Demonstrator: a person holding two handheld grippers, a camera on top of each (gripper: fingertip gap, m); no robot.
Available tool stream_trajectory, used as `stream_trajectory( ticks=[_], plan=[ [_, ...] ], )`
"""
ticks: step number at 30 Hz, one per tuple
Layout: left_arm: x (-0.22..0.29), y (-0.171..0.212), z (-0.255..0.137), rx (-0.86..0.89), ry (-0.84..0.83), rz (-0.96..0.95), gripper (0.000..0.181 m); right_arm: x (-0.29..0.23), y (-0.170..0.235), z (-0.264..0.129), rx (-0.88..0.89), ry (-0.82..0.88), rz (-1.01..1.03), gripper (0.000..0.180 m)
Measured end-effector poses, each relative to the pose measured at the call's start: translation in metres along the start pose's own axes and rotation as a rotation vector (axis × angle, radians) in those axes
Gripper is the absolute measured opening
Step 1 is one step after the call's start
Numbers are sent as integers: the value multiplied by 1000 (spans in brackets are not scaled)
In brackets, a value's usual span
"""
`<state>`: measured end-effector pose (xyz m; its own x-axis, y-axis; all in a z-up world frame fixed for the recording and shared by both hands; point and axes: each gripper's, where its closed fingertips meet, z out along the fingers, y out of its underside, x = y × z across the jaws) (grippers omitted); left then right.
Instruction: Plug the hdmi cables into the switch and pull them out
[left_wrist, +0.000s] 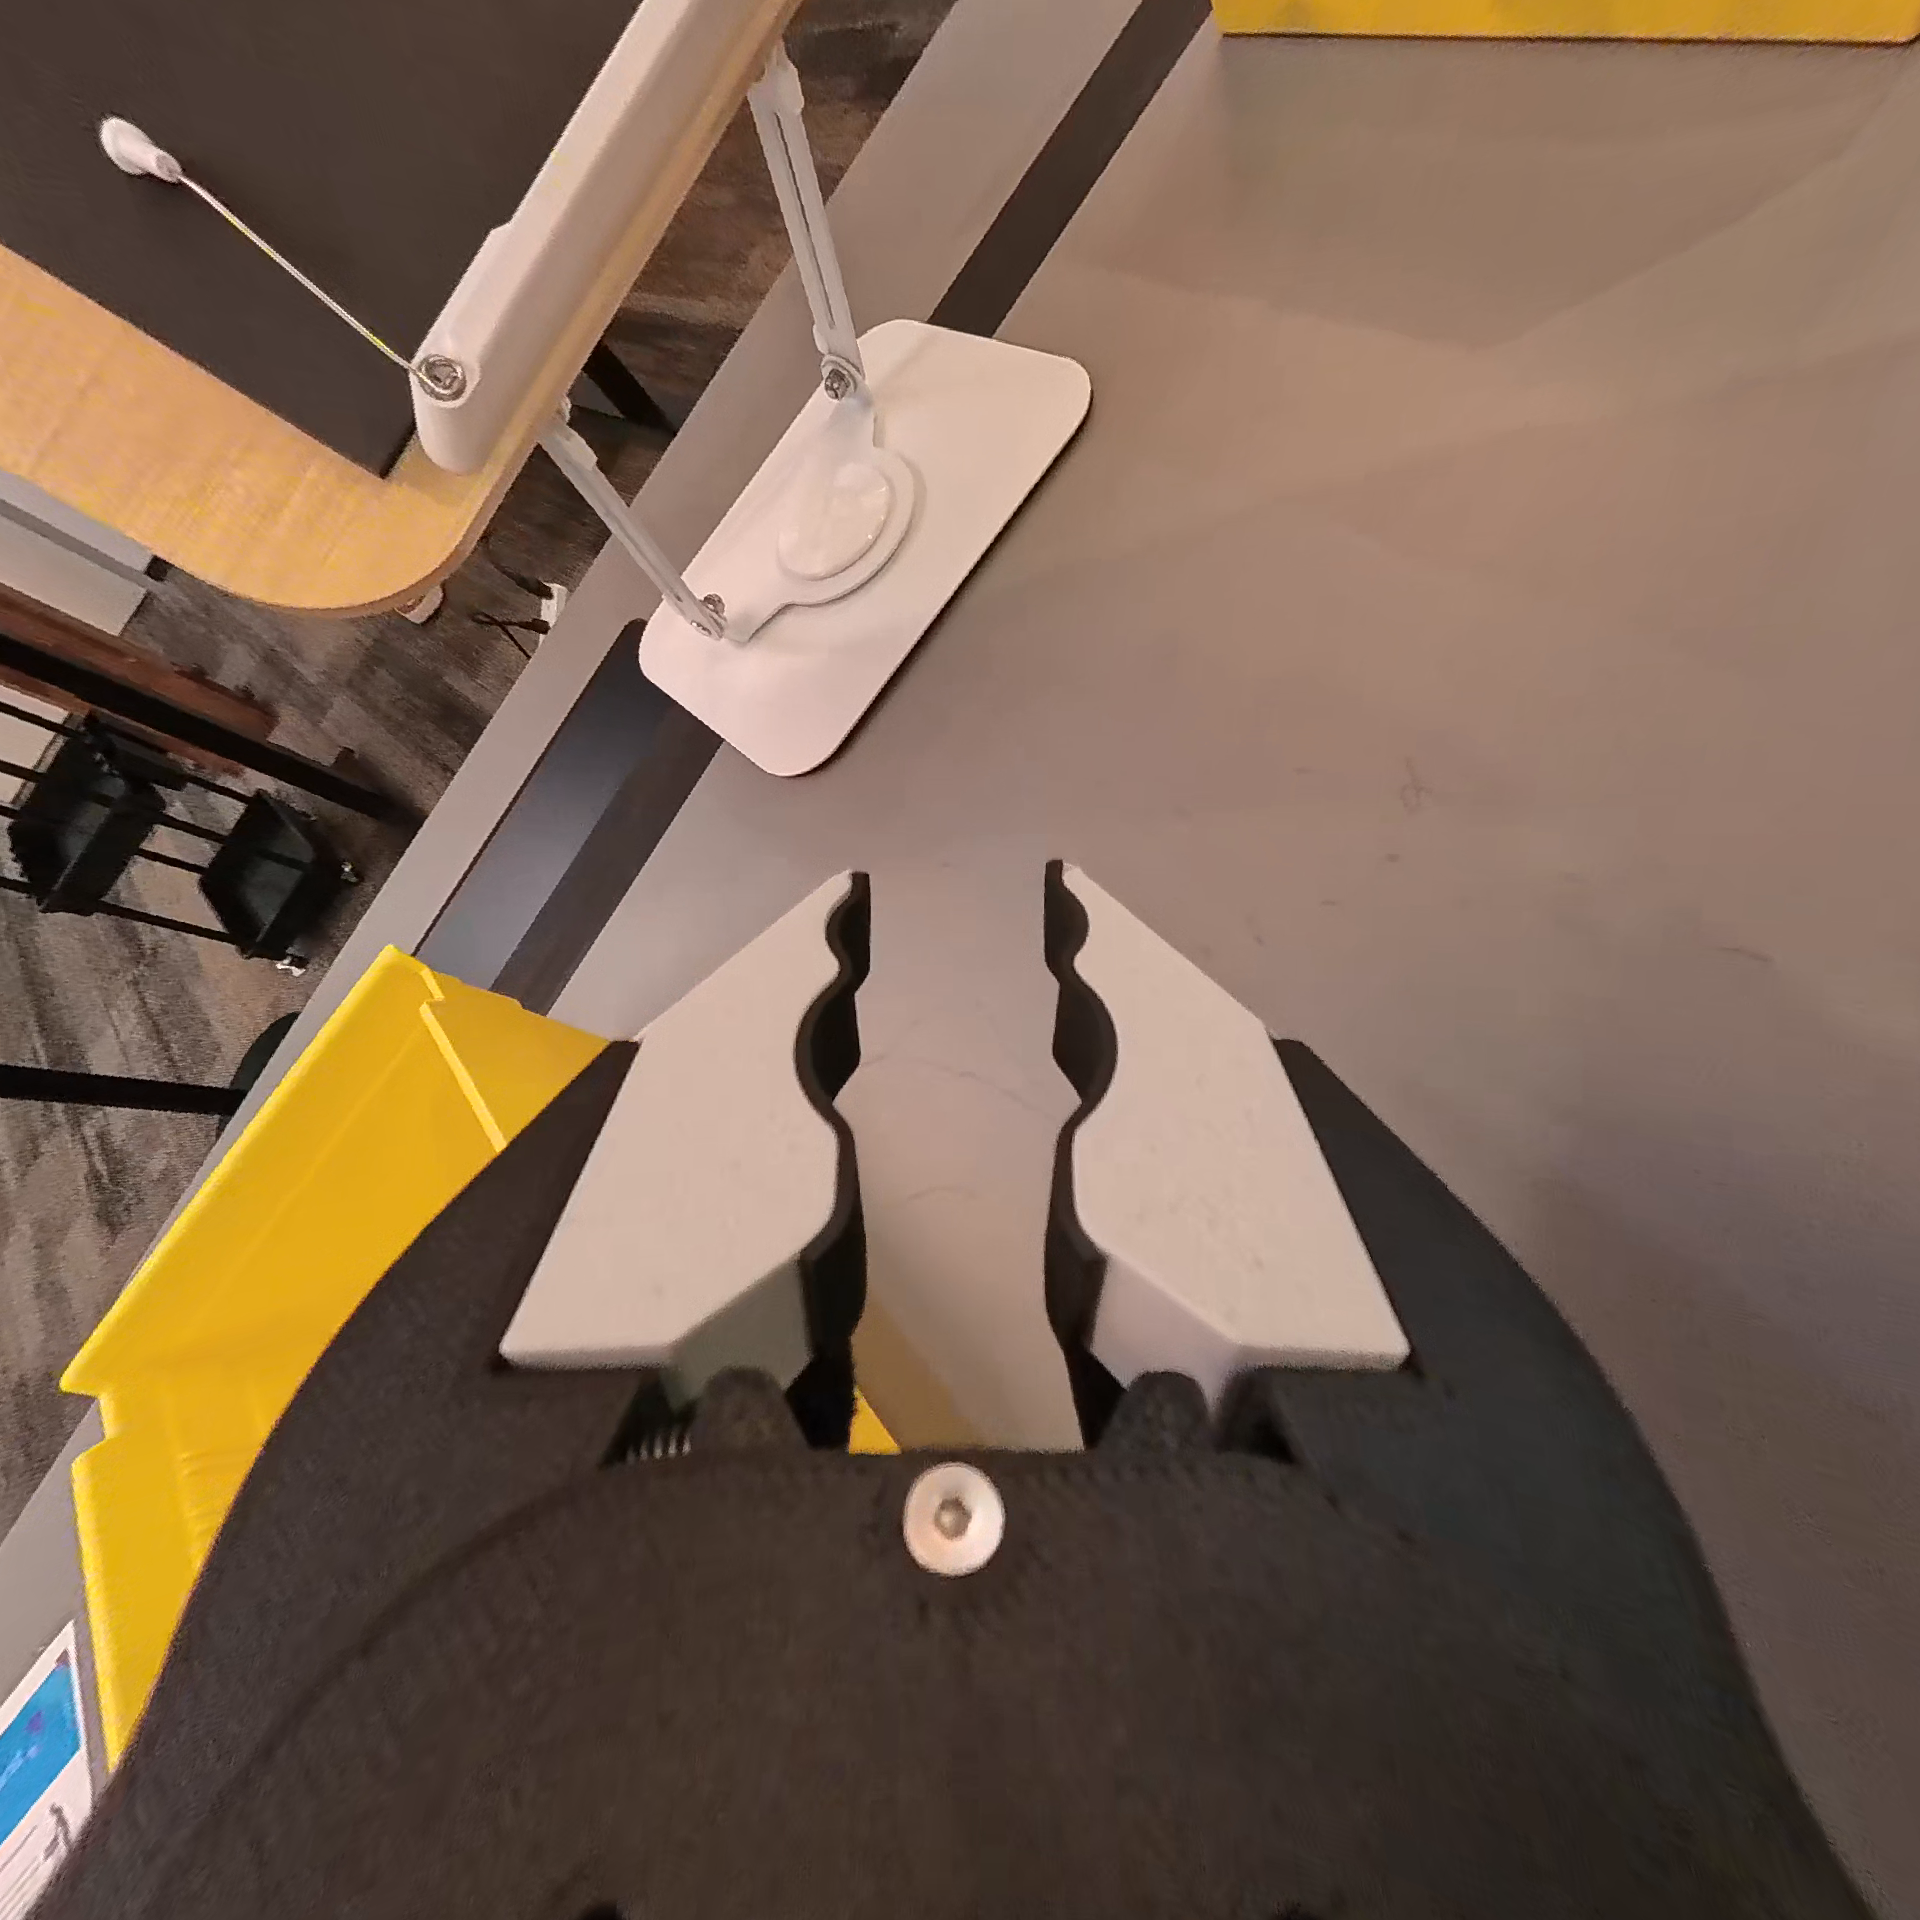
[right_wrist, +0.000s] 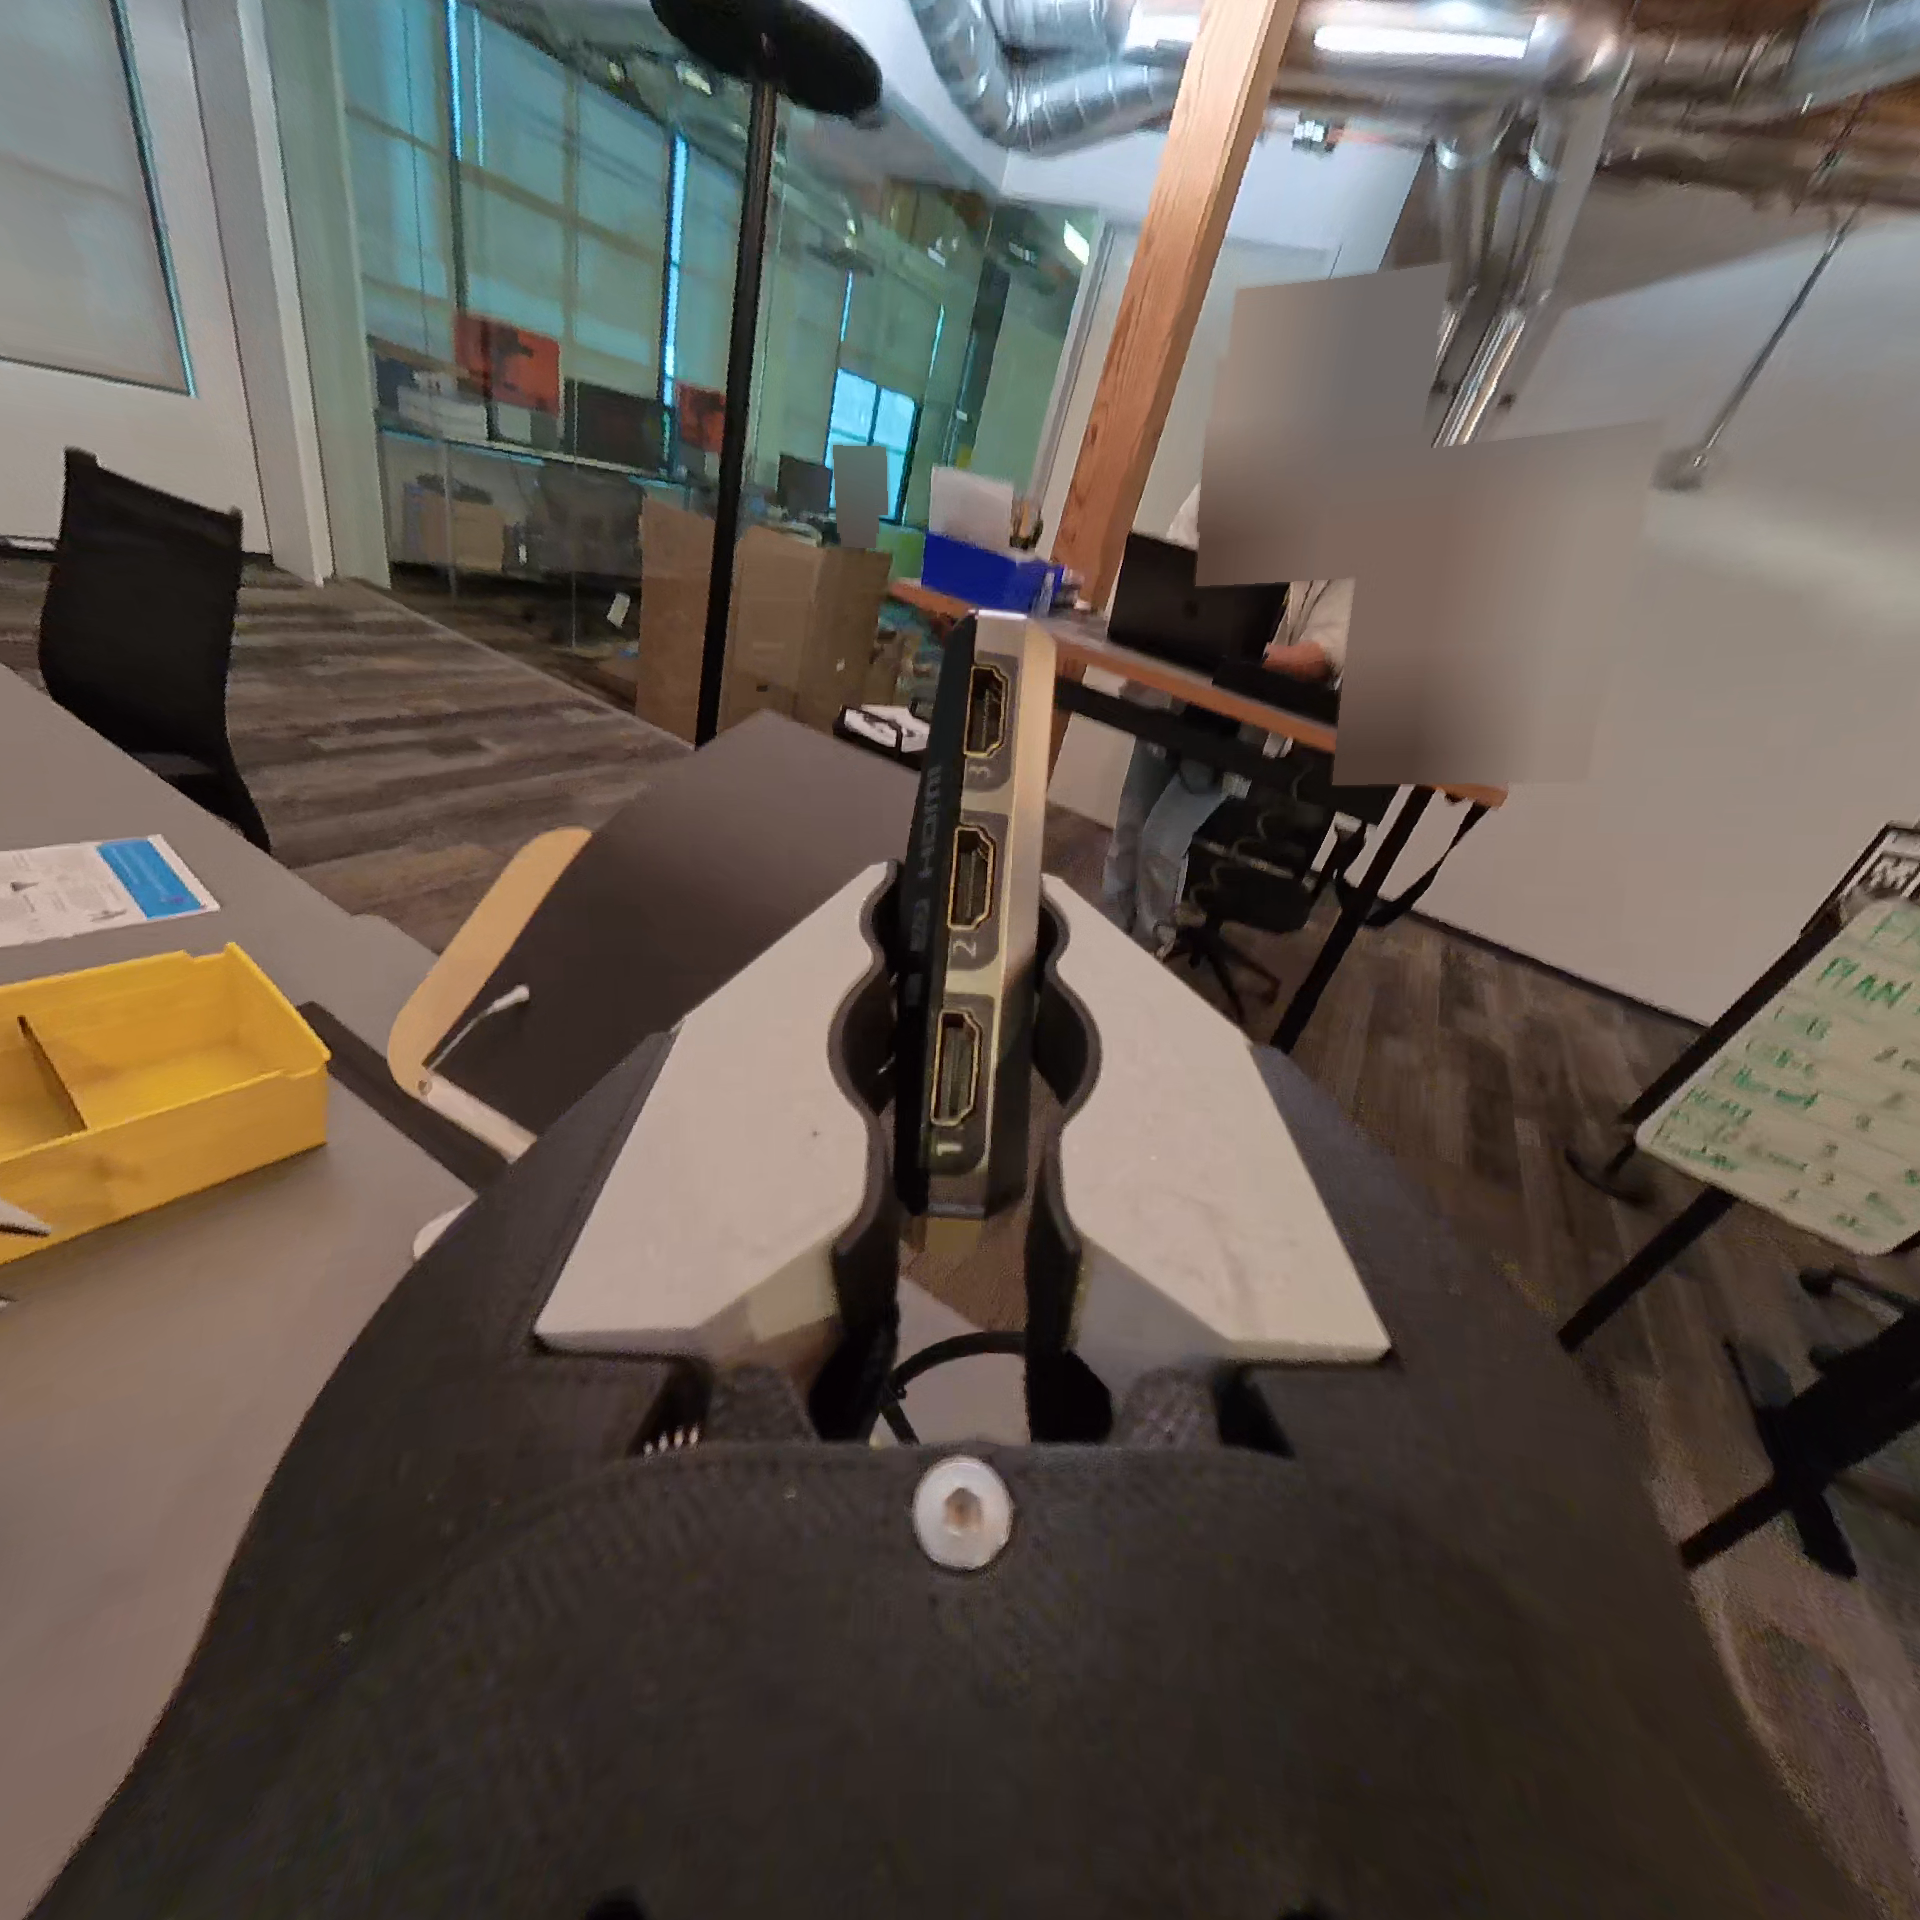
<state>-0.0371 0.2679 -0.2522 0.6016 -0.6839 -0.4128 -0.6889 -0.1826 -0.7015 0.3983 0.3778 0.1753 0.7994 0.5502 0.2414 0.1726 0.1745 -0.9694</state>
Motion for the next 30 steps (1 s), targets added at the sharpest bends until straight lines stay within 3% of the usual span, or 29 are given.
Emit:
stream_trajectory(
  ticks=[13,30],
  plan=[
    [2,5,2,-21,15,9,32,-17,172,31,-292,-82,167,20],
    [6,9,5,-39,29,19,32,8,296,22,-453,-31,358,20]
  ],
)
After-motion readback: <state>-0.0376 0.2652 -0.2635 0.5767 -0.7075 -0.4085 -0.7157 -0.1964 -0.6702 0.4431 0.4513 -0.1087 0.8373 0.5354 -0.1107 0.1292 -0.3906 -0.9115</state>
